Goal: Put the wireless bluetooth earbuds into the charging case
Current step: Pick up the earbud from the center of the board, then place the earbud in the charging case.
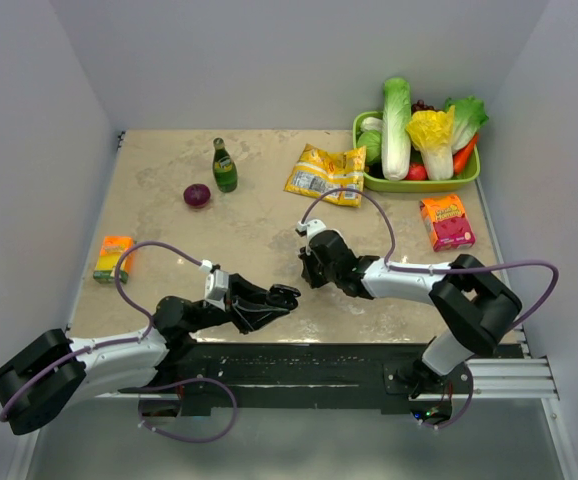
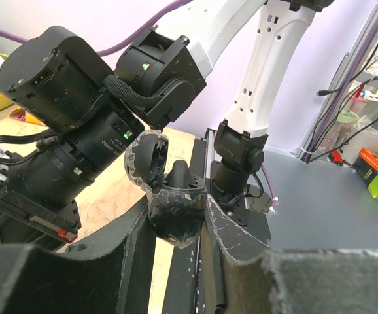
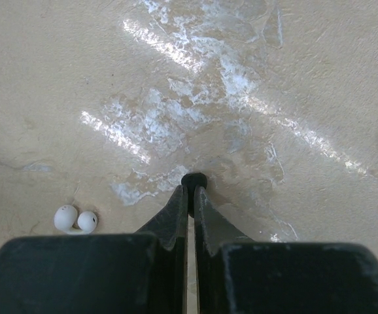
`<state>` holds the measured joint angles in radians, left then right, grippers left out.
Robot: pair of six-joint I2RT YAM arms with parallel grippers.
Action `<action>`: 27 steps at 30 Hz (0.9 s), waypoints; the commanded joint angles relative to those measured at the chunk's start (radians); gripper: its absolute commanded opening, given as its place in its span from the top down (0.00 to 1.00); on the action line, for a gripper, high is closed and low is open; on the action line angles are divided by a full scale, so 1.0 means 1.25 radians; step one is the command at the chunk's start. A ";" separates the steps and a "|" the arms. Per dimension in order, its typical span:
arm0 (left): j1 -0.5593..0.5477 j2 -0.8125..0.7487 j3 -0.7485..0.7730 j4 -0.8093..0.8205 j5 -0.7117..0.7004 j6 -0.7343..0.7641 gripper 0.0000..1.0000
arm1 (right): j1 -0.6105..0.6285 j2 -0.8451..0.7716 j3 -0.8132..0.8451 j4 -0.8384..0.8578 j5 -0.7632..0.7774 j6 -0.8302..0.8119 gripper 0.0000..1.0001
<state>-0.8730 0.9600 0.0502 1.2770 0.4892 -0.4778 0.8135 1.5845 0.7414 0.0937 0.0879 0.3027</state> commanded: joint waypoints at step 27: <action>0.004 0.023 -0.087 0.380 -0.014 -0.019 1.00 | 0.002 -0.725 0.109 -0.336 -0.551 -0.122 1.00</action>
<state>-0.8715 0.9699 0.0502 1.2766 0.4118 -0.4908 0.8135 0.6647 0.8433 -0.2646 -0.3542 0.2005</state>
